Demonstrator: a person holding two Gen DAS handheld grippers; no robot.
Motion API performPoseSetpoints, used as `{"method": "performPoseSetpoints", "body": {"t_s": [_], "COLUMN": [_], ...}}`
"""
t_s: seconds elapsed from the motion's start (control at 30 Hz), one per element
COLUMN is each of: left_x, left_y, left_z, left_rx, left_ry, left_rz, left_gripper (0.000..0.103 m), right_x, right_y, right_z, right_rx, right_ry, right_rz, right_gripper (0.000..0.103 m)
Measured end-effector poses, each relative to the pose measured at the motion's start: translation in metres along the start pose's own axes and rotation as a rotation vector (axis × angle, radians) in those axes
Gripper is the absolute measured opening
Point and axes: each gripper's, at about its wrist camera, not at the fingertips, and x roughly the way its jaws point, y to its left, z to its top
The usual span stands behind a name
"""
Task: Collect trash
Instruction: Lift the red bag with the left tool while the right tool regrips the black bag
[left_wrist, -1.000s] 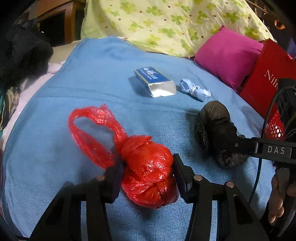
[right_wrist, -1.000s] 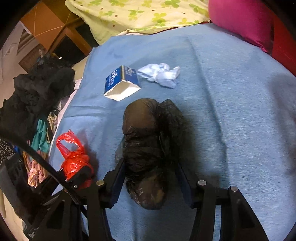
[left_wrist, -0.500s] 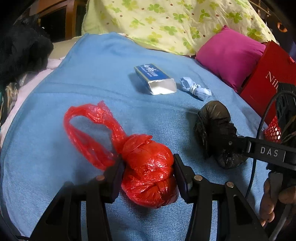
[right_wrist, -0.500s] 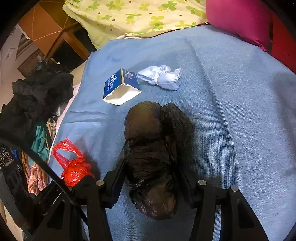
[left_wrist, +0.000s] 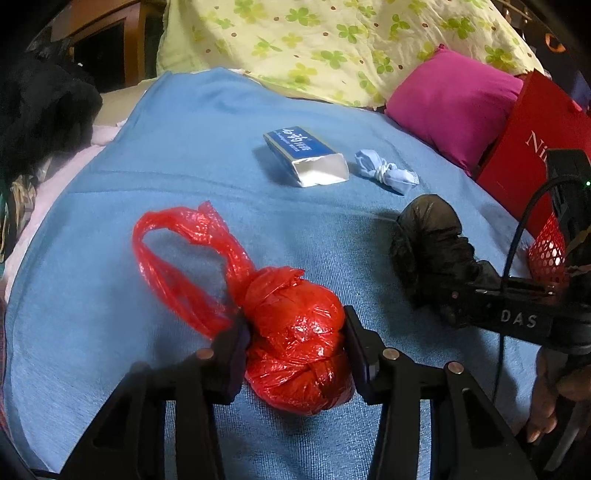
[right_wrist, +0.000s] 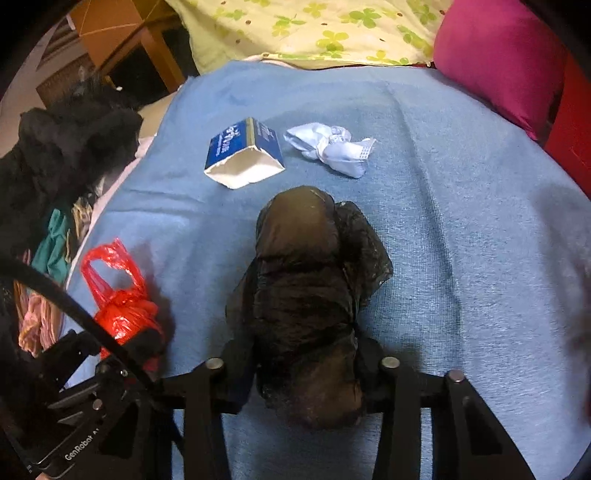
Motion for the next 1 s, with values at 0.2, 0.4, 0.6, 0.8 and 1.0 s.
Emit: {"method": "performPoseSetpoints", "body": {"t_s": [0.2, 0.4, 0.6, 0.8, 1.0], "left_x": [0.0, 0.006, 0.009, 0.011, 0.009], "left_y": [-0.007, -0.003, 0.001, 0.0, 0.004], "left_z": [-0.003, -0.004, -0.003, -0.003, -0.003], "left_rx": [0.052, 0.03, -0.001, 0.008, -0.015], "left_ry": [-0.005, 0.021, 0.033, 0.031, 0.02], "left_rz": [0.028, 0.017, 0.001, 0.008, -0.008], "left_gripper": [0.048, 0.051, 0.054, 0.056, 0.056], "right_x": [-0.007, -0.009, -0.011, -0.017, -0.025], "right_y": [-0.008, -0.011, -0.015, -0.018, -0.029], "right_z": [-0.009, -0.013, -0.014, -0.014, -0.009], "right_rx": [-0.001, 0.011, 0.04, 0.083, 0.142], "right_ry": [-0.007, -0.016, -0.006, 0.012, -0.011], "right_rz": [0.025, 0.051, 0.096, 0.163, 0.204], "right_gripper": [0.039, 0.039, 0.043, 0.063, 0.063]}}
